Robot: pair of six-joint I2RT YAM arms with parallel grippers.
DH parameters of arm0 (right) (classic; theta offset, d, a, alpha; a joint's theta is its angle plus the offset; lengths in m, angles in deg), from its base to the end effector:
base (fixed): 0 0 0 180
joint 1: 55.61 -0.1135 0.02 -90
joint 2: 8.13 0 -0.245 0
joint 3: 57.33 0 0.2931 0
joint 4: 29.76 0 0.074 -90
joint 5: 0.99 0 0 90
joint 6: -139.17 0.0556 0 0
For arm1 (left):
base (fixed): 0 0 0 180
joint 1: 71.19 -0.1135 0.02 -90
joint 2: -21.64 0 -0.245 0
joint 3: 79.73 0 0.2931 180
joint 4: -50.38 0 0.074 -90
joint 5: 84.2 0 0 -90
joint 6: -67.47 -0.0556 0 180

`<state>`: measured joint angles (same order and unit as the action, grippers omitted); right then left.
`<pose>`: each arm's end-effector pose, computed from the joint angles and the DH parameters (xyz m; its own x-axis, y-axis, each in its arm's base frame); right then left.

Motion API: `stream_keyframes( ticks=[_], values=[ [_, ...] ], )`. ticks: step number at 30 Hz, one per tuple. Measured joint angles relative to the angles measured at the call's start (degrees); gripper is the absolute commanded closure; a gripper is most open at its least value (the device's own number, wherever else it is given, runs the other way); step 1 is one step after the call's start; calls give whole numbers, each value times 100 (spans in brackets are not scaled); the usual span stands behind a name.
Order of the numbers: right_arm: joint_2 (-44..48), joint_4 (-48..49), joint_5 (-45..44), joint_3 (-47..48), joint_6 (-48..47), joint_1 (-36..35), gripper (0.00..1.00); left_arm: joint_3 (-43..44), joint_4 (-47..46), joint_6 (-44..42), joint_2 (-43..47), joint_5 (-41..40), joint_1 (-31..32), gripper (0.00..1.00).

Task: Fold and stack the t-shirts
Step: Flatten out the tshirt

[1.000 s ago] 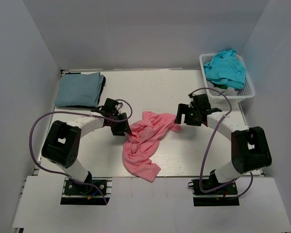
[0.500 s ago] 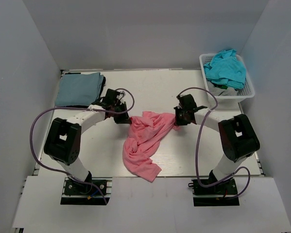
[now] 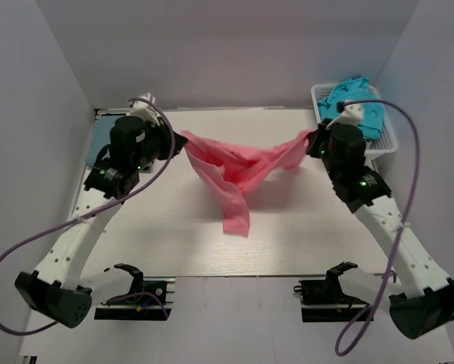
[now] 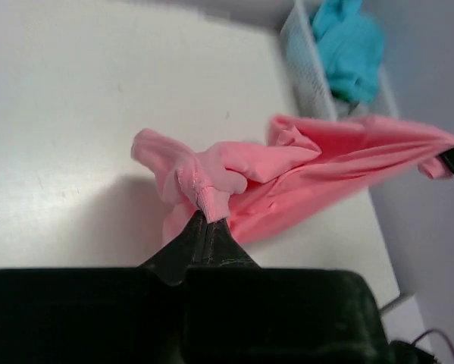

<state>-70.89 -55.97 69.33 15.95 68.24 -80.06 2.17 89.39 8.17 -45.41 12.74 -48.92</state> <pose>0.2969 0.1144 0.3507 -0.2636 0.2181 -0.9397 -0.0090 0.9735 0.2285 0.2988 -0.1296 0.3613 -0.5698 -0.3143 -0.7593 0.2178 0.8331 -0.5083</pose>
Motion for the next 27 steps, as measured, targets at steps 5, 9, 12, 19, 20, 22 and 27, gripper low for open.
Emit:
stream_keyframes(
  ticks=[5, 9, 12, 19, 20, 22, 27],
  values=[
    [772, -369, -813, 815, -37, 0, 100, 612, 140, 33, 822, -697, 0, 100],
    [1305, -588, -1399, 1088, -181, 0, 100, 986, 428, 52, 1453, -1394, 0, 100],
    [1574, -669, -1749, 1314, -352, 0, 100, 1458, 754, 66, 1738, -1902, 0, 100],
    [2024, -719, -1956, 2002, -767, 0, 100, 2253, 1176, 85, 2345, -2409, -9, 100],
    [2140, -721, -1910, 2052, -785, 0, 100, 2334, 1193, 83, 2420, -2448, -17, 100],
    [2350, -723, -1829, 2114, -811, 0, 100, 2481, 1252, 111, 2524, -2538, -31, 100],
    [2616, -721, -1746, 2092, -798, 0, 100, 2542, 1388, 284, 2514, -2747, -39, 97]
  ],
)
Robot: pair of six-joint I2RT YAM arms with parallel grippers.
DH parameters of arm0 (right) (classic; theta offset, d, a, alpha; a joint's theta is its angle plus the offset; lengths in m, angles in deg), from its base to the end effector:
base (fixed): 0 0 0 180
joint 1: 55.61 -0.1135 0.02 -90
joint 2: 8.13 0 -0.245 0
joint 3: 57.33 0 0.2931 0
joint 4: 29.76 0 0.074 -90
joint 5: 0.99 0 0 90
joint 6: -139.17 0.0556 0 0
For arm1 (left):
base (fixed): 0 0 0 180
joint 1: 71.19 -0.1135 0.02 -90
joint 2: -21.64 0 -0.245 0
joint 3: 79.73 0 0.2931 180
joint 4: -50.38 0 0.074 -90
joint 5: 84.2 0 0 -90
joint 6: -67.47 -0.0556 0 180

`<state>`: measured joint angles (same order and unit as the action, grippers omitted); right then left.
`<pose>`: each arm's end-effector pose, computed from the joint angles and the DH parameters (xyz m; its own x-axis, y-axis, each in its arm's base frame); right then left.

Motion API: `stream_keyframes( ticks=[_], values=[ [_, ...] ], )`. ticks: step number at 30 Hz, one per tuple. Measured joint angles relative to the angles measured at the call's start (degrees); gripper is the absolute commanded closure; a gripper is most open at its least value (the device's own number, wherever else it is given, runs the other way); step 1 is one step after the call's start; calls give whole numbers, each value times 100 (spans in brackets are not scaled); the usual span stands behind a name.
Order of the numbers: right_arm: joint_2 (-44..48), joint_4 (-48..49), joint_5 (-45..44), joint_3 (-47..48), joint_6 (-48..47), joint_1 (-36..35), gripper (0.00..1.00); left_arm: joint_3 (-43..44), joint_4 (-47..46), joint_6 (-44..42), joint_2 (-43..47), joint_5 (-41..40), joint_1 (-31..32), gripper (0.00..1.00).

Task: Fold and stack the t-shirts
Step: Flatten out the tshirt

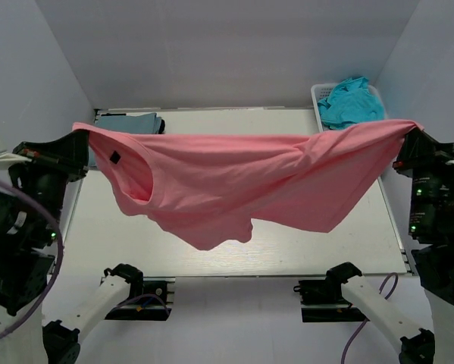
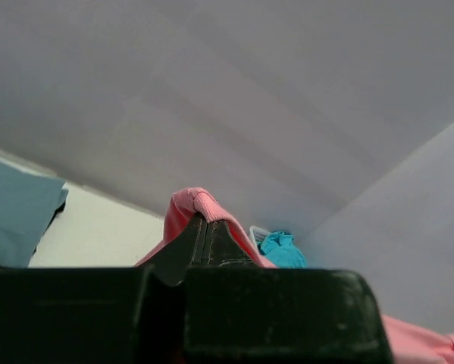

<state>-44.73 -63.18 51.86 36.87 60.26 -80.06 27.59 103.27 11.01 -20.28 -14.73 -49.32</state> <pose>0.0943 0.0060 0.5555 0.3989 0.3498 -0.8476 0.0967 0.9032 0.4182 0.0841 -0.0127 0.5710 0.1504 -0.6179 -0.7717 0.1370 0.7861 -0.6027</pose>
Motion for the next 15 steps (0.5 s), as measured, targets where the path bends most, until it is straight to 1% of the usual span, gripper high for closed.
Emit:
stream_keyframes(
  ticks=[1, 2, 5, 7, 10, 11, 13, 14, 15],
  values=[
    [0, 28, -2, -74, 33, 0, 100, -59, 17, 85, -59, -44, 2, 90],
    [-4, 66, 4, -225, 79, 0, 100, -125, 50, 146, -153, -90, 9, 89],
    [-96, 125, 81, -944, 339, 0, 100, -472, 63, 382, -660, -177, -2, 89],
    [-348, 205, 170, -1543, 590, 2, 100, -739, 74, 533, -1263, -262, -31, 85],
    [-1187, 391, 212, -2339, 916, 7, 100, -1132, 57, 734, -2461, -376, -81, 84],
    [-1534, 452, 234, -2531, 999, 37, 100, -1182, 76, 793, -2973, -400, -109, 84],
    [-2529, 525, 387, -2758, 1147, 155, 100, -1174, 55, 866, -4124, -411, -223, 84],
    [-2983, 557, 463, -2763, 1182, 225, 100, -1019, 177, 898, -4789, -402, -306, 84],
    [-3501, 664, 570, -2756, 1215, 302, 100, -809, 238, 920, -5383, -398, -382, 73]
  ],
)
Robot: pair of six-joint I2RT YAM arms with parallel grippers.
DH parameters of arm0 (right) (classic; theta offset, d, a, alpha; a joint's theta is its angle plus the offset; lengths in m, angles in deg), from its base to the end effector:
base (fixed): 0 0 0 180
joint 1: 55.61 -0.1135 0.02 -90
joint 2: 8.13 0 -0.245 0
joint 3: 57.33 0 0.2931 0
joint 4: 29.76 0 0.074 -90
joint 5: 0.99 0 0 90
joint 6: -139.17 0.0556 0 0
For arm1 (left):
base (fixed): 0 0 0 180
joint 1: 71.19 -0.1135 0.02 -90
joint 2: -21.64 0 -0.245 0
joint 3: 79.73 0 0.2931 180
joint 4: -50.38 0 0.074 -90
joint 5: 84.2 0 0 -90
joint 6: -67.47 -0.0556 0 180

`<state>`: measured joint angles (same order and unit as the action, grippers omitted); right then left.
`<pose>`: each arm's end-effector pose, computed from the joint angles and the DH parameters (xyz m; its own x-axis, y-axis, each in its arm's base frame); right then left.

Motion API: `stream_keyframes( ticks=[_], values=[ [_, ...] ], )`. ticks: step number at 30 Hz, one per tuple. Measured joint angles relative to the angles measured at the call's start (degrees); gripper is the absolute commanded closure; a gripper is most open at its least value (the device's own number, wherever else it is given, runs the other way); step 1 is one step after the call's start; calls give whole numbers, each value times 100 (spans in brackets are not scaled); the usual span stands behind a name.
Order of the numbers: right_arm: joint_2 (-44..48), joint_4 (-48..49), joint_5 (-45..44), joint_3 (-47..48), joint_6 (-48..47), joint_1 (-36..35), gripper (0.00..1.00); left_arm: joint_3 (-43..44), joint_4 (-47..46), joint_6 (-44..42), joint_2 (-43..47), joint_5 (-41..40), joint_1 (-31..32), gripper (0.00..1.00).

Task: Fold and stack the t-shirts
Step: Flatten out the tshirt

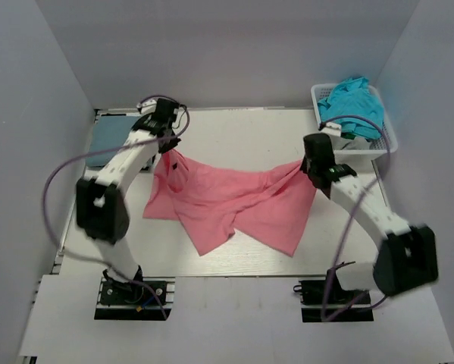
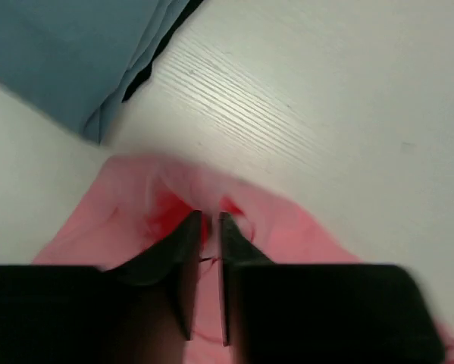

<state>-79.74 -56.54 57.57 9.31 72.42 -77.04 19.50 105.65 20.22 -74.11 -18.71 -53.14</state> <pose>0.3252 0.0965 0.2567 -0.4101 0.2008 -0.8896 0.2863 0.9545 0.0835 0.4009 -0.1064 0.2772 -0.5744 -0.4624 -0.6755 -0.4793 0.8589 -0.1805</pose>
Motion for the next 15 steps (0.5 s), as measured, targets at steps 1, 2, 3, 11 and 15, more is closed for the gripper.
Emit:
stream_keyframes(
  ticks=[1, 2, 3, 11, 15],
  values=[
    [-481, 52, 96, 76, 35, 72, 81, 295, 57, 4, -654, 22, -94, 64],
    [-946, 70, 199, 212, 79, 166, 58, 699, 164, 28, -1346, 68, -201, 58],
    [-1379, 79, 304, 376, 125, 245, 34, 1108, 313, 26, -1937, 96, -299, 36],
    [-3425, -599, 1058, 2815, 164, 737, 10, 3230, 1355, -195, -3600, 291, -802, 0],
    [-3051, -780, 1353, 2610, 181, 778, 10, 2181, 1224, -400, -2481, 566, -826, 0]
  ],
)
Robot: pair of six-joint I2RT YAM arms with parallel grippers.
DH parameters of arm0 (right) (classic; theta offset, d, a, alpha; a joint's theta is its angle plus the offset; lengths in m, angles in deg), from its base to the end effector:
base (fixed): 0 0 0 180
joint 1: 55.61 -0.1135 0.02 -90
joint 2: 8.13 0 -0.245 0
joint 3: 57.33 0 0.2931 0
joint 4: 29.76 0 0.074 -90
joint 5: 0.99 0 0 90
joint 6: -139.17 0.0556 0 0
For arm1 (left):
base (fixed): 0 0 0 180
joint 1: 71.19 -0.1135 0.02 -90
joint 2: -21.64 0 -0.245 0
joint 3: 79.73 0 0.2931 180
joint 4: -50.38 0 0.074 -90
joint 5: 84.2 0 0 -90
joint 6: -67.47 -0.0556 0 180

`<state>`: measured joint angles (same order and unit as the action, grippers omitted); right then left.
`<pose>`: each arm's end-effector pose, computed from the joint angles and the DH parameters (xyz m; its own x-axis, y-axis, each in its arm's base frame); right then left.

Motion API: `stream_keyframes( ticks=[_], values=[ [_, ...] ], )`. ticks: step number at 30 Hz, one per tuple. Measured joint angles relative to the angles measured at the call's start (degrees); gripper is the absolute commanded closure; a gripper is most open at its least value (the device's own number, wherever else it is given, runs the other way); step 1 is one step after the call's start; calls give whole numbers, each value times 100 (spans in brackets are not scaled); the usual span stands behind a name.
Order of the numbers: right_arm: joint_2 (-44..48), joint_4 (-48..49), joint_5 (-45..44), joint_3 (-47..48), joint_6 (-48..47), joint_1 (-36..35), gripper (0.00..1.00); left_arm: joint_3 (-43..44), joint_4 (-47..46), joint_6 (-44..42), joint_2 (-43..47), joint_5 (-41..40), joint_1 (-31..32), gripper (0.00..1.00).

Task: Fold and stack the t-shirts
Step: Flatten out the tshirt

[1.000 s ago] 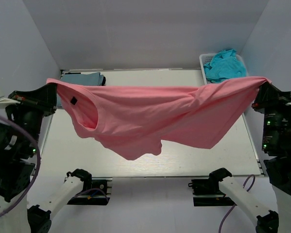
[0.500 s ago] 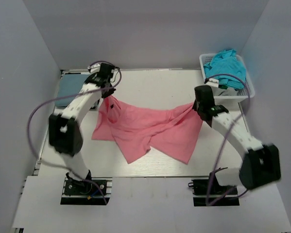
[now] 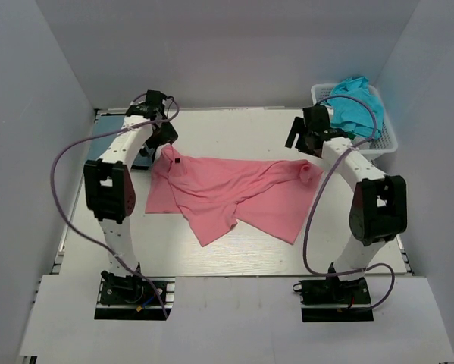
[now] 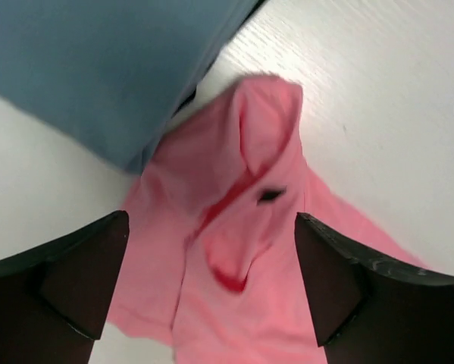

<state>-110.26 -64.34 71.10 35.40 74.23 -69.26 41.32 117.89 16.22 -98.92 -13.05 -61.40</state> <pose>0.4432 0.0900 0.2170 -0.6153 0.2653 -0.7423 0.2772 0.9543 0.1113 0.4831 -0.0651 0.2104 -0.7305 -0.4751 -0.4907 -0.5393 0.8420 -0.0124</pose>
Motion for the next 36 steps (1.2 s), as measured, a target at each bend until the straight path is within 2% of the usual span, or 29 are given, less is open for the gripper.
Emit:
stream_keyframes(
  ticks=[4, 10, 16, 20, 26, 32, 36],
  values=[
    [957, -138, 402, -800, 44, -4, 10, -1563, -251, -111, 1523, 520, 136, 0],
    [2636, -293, 1047, -2500, 232, -24, 10, -4413, -988, -192, 3860, 2100, 422, 0],
    [3458, -470, 1930, -3639, 400, -26, 10, -6151, -1309, 20, 4747, 3206, 1102, 0],
    [3834, -573, 2155, -4074, 455, -39, 10, -6631, -1480, 245, 4778, 3528, 1720, 0],
    [3880, -656, 2149, -4468, 503, -42, 10, -6642, -1779, 468, 4026, 3560, 2553, 11],
    [3877, -730, 1989, -4494, 520, -46, 10, -6507, -1698, 586, 3547, 3287, 2881, 19],
    [3853, -737, 1926, -4498, 522, -46, 10, -6413, -1766, 658, 3397, 3134, 2997, 32]
  ],
)
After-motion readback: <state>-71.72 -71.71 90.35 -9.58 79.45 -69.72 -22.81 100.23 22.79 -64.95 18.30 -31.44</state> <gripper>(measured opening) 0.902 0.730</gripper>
